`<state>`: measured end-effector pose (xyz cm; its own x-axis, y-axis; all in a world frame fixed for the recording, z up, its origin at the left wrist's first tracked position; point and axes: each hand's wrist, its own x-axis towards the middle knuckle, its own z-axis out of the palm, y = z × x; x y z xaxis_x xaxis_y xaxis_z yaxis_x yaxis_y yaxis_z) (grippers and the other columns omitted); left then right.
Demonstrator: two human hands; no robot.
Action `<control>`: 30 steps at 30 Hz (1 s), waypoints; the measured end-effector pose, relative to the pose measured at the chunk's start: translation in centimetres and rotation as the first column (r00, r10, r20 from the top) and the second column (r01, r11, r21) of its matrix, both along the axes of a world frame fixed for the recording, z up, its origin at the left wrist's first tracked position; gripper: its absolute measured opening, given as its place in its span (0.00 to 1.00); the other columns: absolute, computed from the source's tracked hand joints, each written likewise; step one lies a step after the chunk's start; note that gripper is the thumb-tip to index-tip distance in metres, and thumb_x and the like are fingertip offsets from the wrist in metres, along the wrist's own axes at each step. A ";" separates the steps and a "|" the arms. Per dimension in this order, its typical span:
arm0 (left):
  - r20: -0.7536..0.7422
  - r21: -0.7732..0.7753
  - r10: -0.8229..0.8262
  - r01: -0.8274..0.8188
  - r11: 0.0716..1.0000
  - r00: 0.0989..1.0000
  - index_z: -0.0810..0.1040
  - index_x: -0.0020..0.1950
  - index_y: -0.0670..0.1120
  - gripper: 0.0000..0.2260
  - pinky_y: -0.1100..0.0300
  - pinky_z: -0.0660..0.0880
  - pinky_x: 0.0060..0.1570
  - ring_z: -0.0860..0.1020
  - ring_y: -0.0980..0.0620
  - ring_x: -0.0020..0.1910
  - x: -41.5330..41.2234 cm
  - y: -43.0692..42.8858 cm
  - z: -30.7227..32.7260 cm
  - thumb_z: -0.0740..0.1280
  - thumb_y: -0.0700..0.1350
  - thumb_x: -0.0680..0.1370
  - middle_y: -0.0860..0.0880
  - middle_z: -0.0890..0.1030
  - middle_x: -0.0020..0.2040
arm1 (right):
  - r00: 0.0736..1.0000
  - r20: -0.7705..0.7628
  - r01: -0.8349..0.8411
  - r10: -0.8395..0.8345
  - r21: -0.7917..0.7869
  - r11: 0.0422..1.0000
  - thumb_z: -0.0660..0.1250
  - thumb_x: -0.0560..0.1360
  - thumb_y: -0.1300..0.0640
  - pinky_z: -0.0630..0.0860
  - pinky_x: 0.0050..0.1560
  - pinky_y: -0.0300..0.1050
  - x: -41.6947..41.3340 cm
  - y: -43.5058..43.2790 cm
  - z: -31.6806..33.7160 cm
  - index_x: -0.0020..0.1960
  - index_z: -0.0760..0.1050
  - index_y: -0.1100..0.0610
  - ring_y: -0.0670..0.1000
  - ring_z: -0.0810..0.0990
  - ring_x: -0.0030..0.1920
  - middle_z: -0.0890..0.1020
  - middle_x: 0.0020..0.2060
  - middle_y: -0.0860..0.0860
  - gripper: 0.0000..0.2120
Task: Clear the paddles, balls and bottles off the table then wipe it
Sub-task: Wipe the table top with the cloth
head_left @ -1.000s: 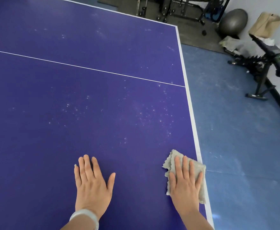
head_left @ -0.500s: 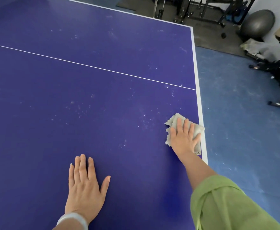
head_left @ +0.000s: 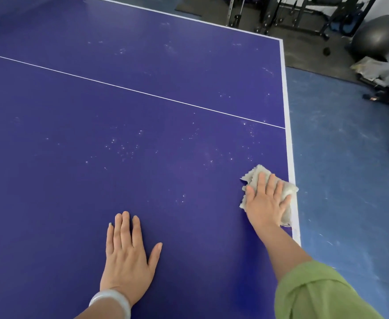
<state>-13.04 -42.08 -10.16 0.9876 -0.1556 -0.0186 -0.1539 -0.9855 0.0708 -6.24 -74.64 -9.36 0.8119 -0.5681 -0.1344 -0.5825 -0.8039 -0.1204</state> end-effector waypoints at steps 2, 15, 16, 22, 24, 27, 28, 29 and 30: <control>-0.003 0.004 0.008 -0.008 1.000 1.000 0.66 0.73 0.33 0.37 0.40 0.55 0.74 0.58 0.37 0.77 0.0 0.0 0.1 0.49 0.63 0.78 0.33 0.63 0.75 | 0.979 0.024 -0.204 0.204 0.013 0.979 0.38 0.81 0.42 0.38 0.75 0.63 0.4 4.9 -0.1 0.79 0.38 0.47 0.54 0.39 0.79 0.43 0.79 0.50 0.28; -0.035 0.036 0.015 -0.014 0.999 0.999 0.62 0.75 0.34 0.37 0.41 0.53 0.75 0.55 0.38 0.78 0.0 0.0 0.3 0.47 0.63 0.80 0.34 0.60 0.76 | 0.997 0.077 0.028 -0.025 -0.035 0.999 0.37 0.81 0.41 0.45 0.75 0.65 -7.5 1.4 -1.0 0.78 0.41 0.46 0.55 0.47 0.79 0.51 0.79 0.51 0.27; -0.036 0.038 0.016 -0.014 0.999 0.999 0.62 0.75 0.34 0.37 0.41 0.53 0.75 0.55 0.38 0.78 0.0 -0.1 0.3 0.47 0.63 0.80 0.34 0.60 0.76 | 0.997 0.047 0.064 -0.065 0.009 0.998 0.37 0.81 0.42 0.43 0.75 0.65 -6.4 3.1 -0.6 0.78 0.38 0.46 0.55 0.44 0.79 0.47 0.80 0.51 0.27; -0.048 0.022 0.017 -0.016 1.000 0.999 0.63 0.75 0.34 0.37 0.40 0.54 0.75 0.55 0.37 0.78 0.0 0.0 0.4 0.47 0.63 0.79 0.34 0.60 0.76 | 0.811 0.044 -0.576 0.584 -0.120 0.809 0.44 0.81 0.45 0.54 0.74 0.65 -10.3 12.3 -0.5 0.80 0.48 0.51 0.57 0.47 0.79 0.53 0.79 0.53 0.29; -0.055 0.008 0.012 -0.012 1.000 0.998 0.63 0.74 0.34 0.37 0.39 0.55 0.74 0.56 0.36 0.77 0.0 0.0 0.4 0.48 0.63 0.79 0.33 0.61 0.75 | 0.880 0.059 -0.462 0.471 -0.122 0.878 0.43 0.82 0.44 0.56 0.73 0.65 -13.2 11.3 -0.9 0.80 0.50 0.51 0.56 0.49 0.79 0.54 0.79 0.52 0.28; -0.077 -0.006 0.003 -0.003 1.000 0.997 0.63 0.74 0.33 0.37 0.38 0.56 0.74 0.57 0.35 0.77 0.0 0.0 0.4 0.48 0.62 0.79 0.32 0.61 0.75 | 0.991 0.136 0.024 -0.007 -0.125 0.992 0.42 0.81 0.43 0.55 0.73 0.67 -15.1 10.3 -1.9 0.80 0.51 0.50 0.57 0.56 0.77 0.58 0.78 0.53 0.28; -0.087 -0.011 0.001 -0.002 1.000 0.996 0.63 0.74 0.32 0.37 0.38 0.56 0.74 0.57 0.35 0.77 0.0 0.0 0.5 0.48 0.62 0.79 0.32 0.61 0.75 | 0.984 0.135 0.127 -0.113 -0.096 0.987 0.43 0.81 0.43 0.54 0.73 0.68 -15.0 11.0 -1.9 0.80 0.50 0.49 0.57 0.56 0.77 0.58 0.78 0.53 0.28; -0.094 -0.016 -0.002 0.000 1.000 0.996 0.63 0.74 0.32 0.37 0.37 0.56 0.74 0.56 0.35 0.77 0.0 0.0 0.5 0.48 0.62 0.79 0.31 0.61 0.75 | 0.977 0.137 0.172 -0.162 -0.065 0.983 0.43 0.80 0.44 0.53 0.73 0.68 -14.6 12.3 -1.8 0.80 0.49 0.50 0.58 0.55 0.78 0.57 0.78 0.53 0.29; -0.099 -0.025 -0.004 0.001 1.000 0.995 0.64 0.74 0.32 0.37 0.37 0.57 0.73 0.56 0.34 0.77 0.0 0.1 0.5 0.48 0.62 0.79 0.31 0.61 0.75 | 0.977 0.137 0.173 -0.166 -0.040 0.984 0.44 0.80 0.44 0.53 0.73 0.69 -14.1 14.0 -1.5 0.79 0.49 0.50 0.58 0.55 0.78 0.57 0.78 0.54 0.29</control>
<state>-13.07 -41.97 -9.64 0.9808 -0.1595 -0.1120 -0.1473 -0.9830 0.1098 -20.30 -60.60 -10.87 0.7118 -0.7024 0.0006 -0.6924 -0.7019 -0.1670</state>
